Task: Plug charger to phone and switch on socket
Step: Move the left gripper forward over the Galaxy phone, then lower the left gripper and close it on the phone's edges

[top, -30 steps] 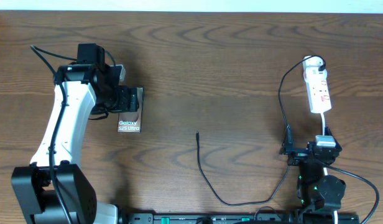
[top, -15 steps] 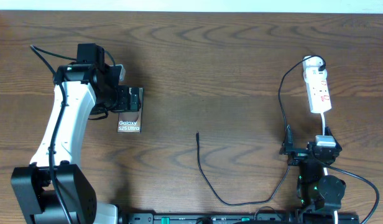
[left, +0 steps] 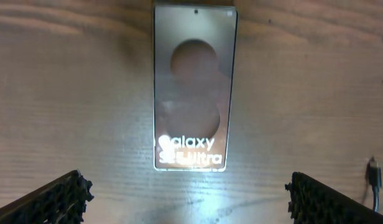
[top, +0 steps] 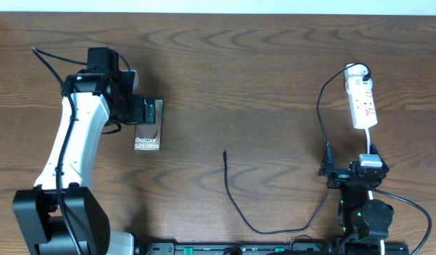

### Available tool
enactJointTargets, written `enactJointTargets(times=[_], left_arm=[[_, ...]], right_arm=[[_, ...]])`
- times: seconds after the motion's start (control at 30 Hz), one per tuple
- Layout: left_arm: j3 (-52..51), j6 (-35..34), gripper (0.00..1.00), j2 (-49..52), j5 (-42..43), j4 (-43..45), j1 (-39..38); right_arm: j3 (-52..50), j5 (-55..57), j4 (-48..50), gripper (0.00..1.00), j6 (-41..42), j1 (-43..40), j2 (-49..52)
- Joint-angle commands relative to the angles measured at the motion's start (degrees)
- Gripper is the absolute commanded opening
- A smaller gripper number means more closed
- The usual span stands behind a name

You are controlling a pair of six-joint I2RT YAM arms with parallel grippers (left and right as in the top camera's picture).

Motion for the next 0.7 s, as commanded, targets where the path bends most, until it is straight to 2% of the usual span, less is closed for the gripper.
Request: enactJointTargets(times=[0.0, 0.37, 0.67], left_arm=[[-1.8, -0.5, 0.99, 0.8, -1.0, 1.1, -0.9], [-3.0, -0.7, 1.0, 1.9, -1.1, 3.6, -4.0], [-3.0, -0.7, 1.0, 12.1, -1.7, 5.1, -4.0]], right_arm=[[-0.1, -0.1, -0.3, 0.99, -0.3, 0.5, -0.3], [-0.1, -0.1, -0.3, 0.99, -0.2, 0.5, -0.3], [-0.1, -0.1, -0.3, 0.99, -0.3, 0.5, -0.3]])
